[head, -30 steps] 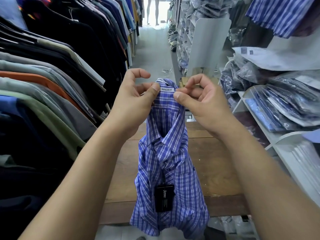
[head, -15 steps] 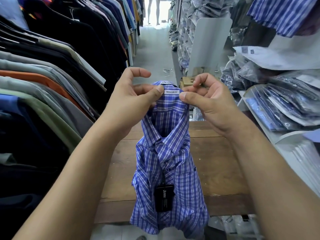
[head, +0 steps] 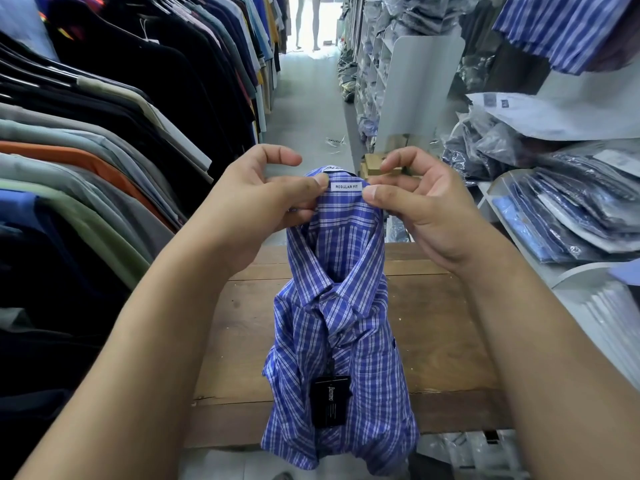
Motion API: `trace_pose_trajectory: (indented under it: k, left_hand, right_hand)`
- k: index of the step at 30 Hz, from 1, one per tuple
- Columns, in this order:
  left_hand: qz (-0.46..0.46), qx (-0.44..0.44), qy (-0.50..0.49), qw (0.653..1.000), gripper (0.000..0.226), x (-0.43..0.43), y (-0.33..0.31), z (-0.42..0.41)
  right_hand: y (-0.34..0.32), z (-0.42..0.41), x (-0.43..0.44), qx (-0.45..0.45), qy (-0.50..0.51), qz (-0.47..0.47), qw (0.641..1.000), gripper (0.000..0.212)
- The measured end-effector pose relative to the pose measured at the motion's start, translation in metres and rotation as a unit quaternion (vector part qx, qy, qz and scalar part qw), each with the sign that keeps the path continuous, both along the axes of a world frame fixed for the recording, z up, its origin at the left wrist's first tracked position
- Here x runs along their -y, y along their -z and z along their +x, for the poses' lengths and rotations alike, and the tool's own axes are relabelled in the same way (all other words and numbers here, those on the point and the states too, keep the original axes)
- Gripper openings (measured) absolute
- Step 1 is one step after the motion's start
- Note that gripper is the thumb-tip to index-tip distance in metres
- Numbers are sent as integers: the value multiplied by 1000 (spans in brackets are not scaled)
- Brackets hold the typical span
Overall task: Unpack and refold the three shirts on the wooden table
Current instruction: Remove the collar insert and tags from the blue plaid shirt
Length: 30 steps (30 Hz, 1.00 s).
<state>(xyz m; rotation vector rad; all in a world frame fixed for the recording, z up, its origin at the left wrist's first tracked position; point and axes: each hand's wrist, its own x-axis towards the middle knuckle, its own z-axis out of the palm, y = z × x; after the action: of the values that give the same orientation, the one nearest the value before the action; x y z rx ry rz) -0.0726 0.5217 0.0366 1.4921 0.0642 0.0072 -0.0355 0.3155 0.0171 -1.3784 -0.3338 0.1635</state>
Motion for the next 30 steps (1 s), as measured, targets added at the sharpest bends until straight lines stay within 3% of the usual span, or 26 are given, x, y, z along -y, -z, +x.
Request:
trace_pose_trajectory:
  k: [11,26,30]
  left_hand:
    - [-81,-31,31,996,32,-1,4,4]
    - [-86,-31,35,995,40,-4,10,13]
    - [-80,-40,26,996,36,-2,7,13]
  right_hand:
    - [-4,4,3,9,-5,-23,1000,33]
    - [-8,1,1,7,-19,-25,999,38]
    - [-5,4,2,14,11,-64,998,34]
